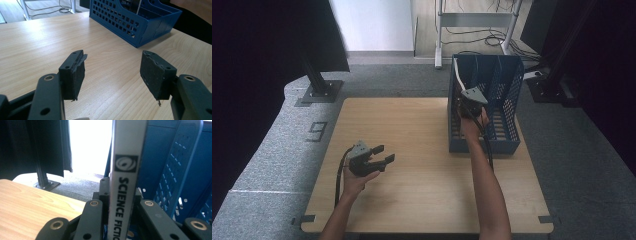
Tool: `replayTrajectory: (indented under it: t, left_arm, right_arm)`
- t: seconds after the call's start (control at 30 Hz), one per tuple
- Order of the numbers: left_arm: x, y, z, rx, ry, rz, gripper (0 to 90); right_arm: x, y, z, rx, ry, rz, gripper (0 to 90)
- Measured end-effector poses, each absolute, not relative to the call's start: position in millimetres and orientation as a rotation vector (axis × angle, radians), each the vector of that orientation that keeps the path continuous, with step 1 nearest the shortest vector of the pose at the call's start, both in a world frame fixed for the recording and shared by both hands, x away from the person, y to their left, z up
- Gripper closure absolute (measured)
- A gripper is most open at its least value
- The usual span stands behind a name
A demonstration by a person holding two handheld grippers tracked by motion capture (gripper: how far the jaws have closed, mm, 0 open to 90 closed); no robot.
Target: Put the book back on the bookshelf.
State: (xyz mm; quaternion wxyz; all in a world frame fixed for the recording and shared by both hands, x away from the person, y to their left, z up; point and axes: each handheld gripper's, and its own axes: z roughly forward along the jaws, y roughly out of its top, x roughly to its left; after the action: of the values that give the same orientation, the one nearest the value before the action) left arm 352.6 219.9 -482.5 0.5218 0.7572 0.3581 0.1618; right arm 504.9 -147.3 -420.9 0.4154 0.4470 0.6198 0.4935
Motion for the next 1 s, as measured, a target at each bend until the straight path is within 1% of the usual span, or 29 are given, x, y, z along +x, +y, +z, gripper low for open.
replayTrajectory:
  t: [0.23,0.43,0.63,0.73,1.0]
  left_arm:
    - [352,222,-482,1.805,0.859,0.39,36.8]
    - [352,221,-481,1.81,0.857,0.386,36.7]
    - [353,220,-482,1.817,0.857,0.382,36.6]
    - [352,219,-482,1.82,0.854,0.384,36.5]
    - [352,218,-483,1.824,0.854,0.385,36.5]
  right_arm:
    - [508,-144,-422,1.124,1.53,1.233,78.9]
    - [506,-144,-421,1.125,1.549,1.255,73.0]
    - [502,-143,-419,1.109,1.583,1.278,61.7]
    - [498,-144,-420,1.091,1.568,1.307,58.5]
    - [491,-153,-422,1.115,1.584,1.356,54.0]
